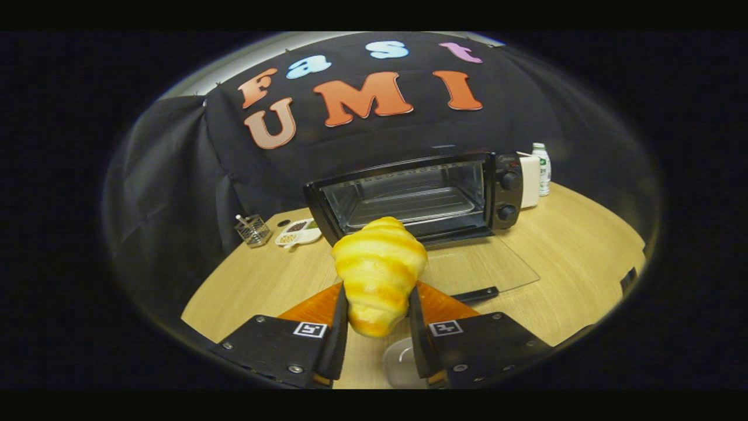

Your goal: Open the toaster oven, put the food inside, and close the toaster oven door.

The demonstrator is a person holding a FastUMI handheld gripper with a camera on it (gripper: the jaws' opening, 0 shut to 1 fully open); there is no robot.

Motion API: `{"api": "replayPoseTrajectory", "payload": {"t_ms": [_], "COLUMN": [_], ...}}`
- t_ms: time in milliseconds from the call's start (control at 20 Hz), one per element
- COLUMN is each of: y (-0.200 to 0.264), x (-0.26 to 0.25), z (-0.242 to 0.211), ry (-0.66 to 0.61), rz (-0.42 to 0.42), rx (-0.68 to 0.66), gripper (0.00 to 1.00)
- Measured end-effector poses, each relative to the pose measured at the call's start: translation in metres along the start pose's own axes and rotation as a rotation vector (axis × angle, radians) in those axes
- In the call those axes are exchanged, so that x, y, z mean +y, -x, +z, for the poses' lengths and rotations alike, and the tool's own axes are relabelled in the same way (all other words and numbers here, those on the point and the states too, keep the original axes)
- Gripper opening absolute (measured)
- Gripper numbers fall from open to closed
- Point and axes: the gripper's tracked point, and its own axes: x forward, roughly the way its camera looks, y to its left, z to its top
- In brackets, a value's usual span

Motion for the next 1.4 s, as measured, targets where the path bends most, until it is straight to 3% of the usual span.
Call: {"api": "replayPoseTrajectory", "payload": {"t_ms": [350,700,1400], "y": [-0.047,-0.087,-0.134], "x": [0.050,0.034,0.017], "z": [0.026,0.044,0.069], "ry": [-0.262,-0.403,-0.521], "rz": [0.189,0.179,0.161], "rx": [0.000,-0.026,-0.061], "gripper": [0.49,0.49,0.48]}}
